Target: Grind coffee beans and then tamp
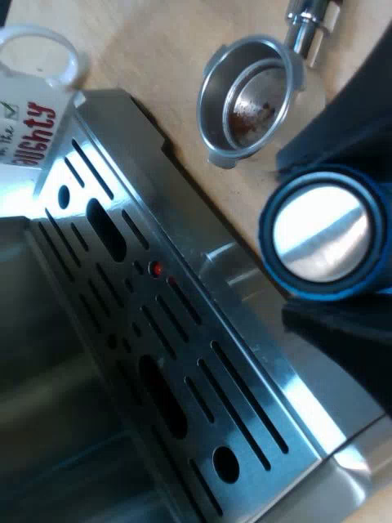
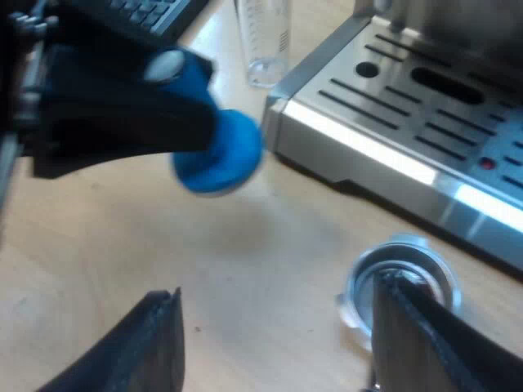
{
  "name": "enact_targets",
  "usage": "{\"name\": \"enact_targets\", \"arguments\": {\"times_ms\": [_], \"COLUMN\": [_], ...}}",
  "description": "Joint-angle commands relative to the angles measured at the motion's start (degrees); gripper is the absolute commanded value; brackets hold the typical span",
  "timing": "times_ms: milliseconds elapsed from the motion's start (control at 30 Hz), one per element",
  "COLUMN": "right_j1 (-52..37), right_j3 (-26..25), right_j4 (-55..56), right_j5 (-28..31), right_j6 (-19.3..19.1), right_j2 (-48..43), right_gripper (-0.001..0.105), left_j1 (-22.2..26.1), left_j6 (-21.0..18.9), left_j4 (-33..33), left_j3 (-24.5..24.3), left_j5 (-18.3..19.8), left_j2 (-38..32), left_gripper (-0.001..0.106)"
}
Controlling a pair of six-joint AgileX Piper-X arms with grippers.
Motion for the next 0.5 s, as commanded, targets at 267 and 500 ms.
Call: {"name": "enact_targets", "arguments": {"times_ms": [267,500], "right_j1": [-2.12,-2.12], "right_j3": [-0.10,1.66], "right_j4": [15.11,19.41], "right_j5": [1.79,2.48], "right_j6": [-0.16,-0.16], "right_j2": [-8.94,-12.13], "right_gripper": [0.054,0.054], "left_j1": [-0.13,-0.13], "left_j6": [-0.56,-0.56], "left_j4": [7.60,14.74], "left_j3": [-1.87,-7.19], "left_j5": [0.57,3.19], "left_j2": [-9.95,-10.14], "left_gripper": [0.006,0.006]}}
